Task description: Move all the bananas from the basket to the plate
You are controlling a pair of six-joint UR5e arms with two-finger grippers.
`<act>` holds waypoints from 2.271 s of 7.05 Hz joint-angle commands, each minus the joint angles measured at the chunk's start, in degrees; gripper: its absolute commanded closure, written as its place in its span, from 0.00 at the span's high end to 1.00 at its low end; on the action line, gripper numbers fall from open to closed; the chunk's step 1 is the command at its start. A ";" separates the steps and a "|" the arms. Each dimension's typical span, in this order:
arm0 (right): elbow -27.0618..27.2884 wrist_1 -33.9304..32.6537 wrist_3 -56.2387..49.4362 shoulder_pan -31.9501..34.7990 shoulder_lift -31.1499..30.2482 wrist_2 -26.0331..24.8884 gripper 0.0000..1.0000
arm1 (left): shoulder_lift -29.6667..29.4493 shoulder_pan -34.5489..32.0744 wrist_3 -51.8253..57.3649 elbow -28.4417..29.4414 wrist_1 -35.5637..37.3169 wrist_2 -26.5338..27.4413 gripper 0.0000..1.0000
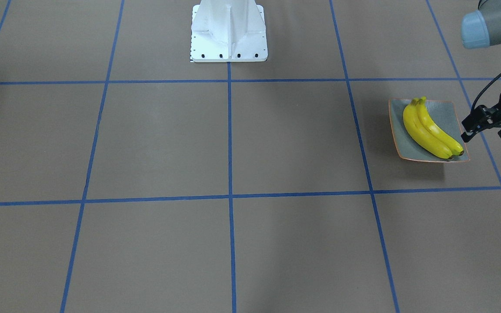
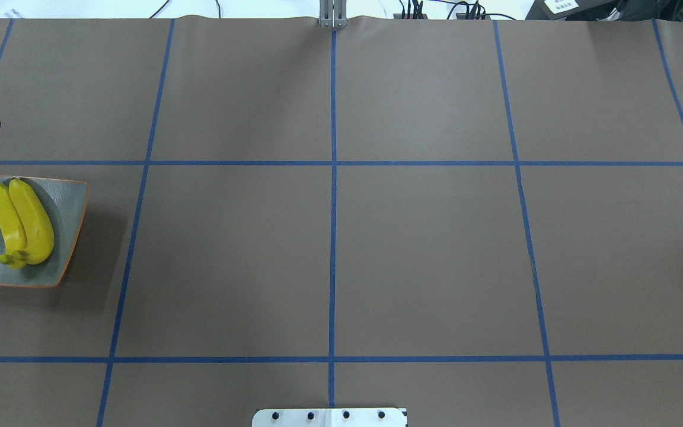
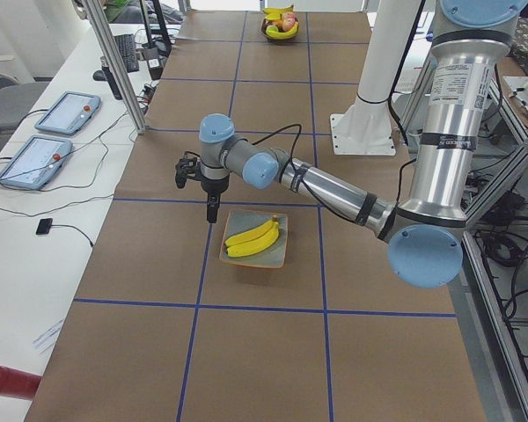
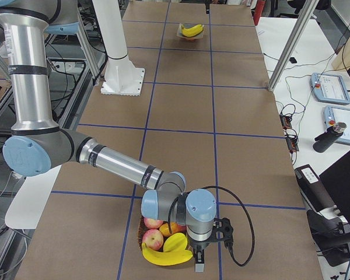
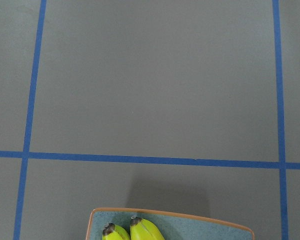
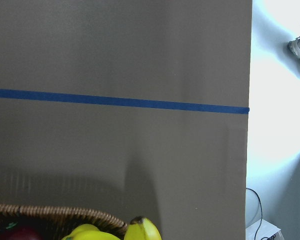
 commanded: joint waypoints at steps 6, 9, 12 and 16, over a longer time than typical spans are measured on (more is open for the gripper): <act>-4.71 0.67 0.08 -4.56 -0.61 -0.49 1.00 | -0.40 0.08 0.00 0.22 0.06 0.00 1.00; -6.99 0.75 0.08 -6.41 -0.18 -2.15 1.00 | -0.40 0.08 0.00 -0.05 -0.03 0.00 1.00; -7.54 0.84 5.00 -6.85 0.53 -3.73 1.00 | -0.49 0.08 0.00 -0.22 -0.03 0.00 1.00; -7.71 0.75 5.00 -7.56 0.35 -3.74 0.88 | -0.49 0.08 0.00 -0.49 -0.12 0.00 1.00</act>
